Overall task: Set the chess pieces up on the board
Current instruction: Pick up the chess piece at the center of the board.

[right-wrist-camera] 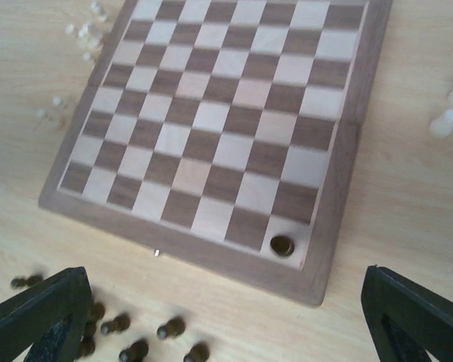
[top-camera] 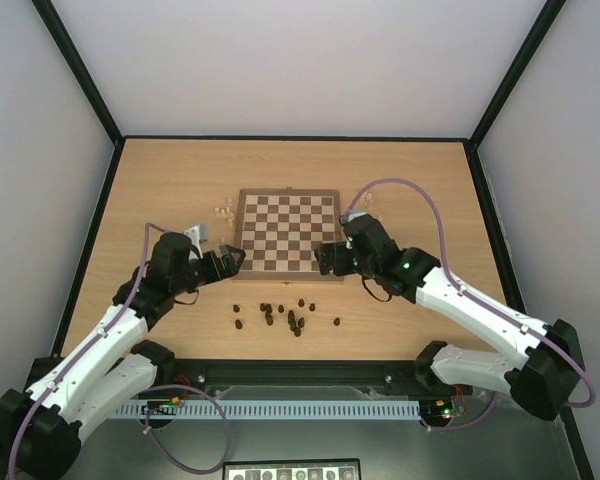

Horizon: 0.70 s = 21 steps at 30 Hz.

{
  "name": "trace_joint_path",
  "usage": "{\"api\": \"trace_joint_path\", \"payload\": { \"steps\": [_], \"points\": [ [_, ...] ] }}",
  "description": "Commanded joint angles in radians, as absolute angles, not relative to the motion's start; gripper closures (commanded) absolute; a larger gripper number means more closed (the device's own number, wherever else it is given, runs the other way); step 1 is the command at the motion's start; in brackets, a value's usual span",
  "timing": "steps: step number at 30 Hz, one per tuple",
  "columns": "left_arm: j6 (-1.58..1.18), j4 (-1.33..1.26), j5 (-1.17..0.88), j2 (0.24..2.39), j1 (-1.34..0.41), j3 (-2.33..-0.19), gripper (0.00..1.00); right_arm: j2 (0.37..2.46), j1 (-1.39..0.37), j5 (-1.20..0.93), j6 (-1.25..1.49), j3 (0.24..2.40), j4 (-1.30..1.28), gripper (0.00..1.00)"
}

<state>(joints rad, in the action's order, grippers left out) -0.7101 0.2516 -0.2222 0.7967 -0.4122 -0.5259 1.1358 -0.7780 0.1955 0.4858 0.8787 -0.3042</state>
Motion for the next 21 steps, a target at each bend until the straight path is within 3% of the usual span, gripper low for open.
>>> {"api": "trace_joint_path", "payload": {
  "steps": [1,4,7,11,14,21],
  "points": [
    [-0.747,0.234,-0.277,0.747,-0.421,-0.489,0.01,1.089,-0.774,0.015,0.522,0.8,-0.366,0.01],
    [-0.755,0.262,-0.285,0.692,-0.433,-0.492,0.0,1.043,-0.777,-0.072,0.54,0.751,-0.332,0.0],
    [-0.765,0.287,-0.29,0.623,-0.446,-0.492,0.0,1.027,-0.817,-0.055,0.563,0.747,-0.359,0.06],
    [-0.767,0.329,-0.283,0.553,-0.483,-0.493,0.0,1.003,-0.915,0.022,0.612,0.727,-0.378,0.14],
    [-0.774,0.363,-0.271,0.531,-0.512,-0.49,0.0,1.001,-0.98,0.106,0.667,0.717,-0.411,0.28],
    [-0.801,0.406,-0.2,0.498,-0.549,-0.458,0.0,1.11,-1.118,0.365,0.851,0.712,-0.557,0.38]
  ]
}}
